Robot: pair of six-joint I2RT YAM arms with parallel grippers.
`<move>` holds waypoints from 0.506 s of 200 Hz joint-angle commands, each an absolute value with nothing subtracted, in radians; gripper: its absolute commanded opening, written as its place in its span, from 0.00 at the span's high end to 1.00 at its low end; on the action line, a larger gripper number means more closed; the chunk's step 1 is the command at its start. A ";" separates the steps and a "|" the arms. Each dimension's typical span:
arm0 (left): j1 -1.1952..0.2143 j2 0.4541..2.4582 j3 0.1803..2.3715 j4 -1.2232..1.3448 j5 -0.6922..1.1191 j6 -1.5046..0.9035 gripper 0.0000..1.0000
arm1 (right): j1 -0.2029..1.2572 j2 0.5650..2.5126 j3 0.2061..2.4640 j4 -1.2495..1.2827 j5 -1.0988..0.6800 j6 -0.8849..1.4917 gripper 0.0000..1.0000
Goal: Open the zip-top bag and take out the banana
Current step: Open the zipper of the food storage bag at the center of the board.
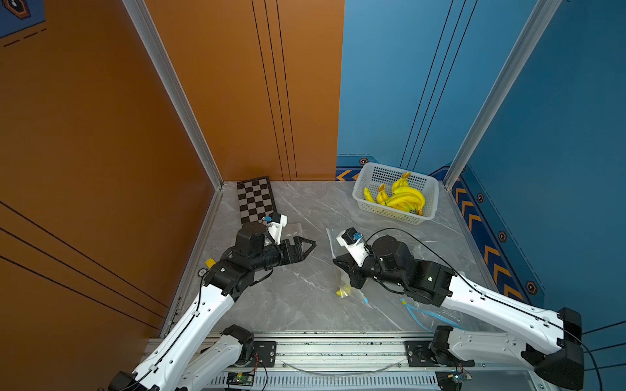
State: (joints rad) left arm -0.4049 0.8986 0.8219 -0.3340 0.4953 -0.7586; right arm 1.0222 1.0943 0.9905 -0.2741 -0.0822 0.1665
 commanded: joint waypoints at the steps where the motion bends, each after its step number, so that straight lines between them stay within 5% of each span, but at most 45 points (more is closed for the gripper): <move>1: -0.416 0.923 0.786 -0.098 0.543 -0.896 0.01 | 1.032 1.056 0.960 -0.248 -0.056 0.192 1.00; 85: -0.711 1.272 1.023 -0.026 0.524 -0.796 0.00 | 1.017 1.072 0.983 -0.308 -0.120 0.237 1.00; 92: -0.717 1.293 1.070 -0.031 0.539 -0.788 0.11 | 1.017 1.076 0.988 -0.326 -0.125 0.235 1.00; 101: -0.719 1.322 1.104 -0.057 0.562 -0.779 0.39 | 1.019 1.072 0.986 -0.340 -0.120 0.235 1.00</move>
State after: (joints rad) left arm -0.7033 1.2724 1.0134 -0.0555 0.5068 -0.8219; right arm 1.0210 1.0660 0.9760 -0.2787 -0.0971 0.2123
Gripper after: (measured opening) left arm 0.889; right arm 0.048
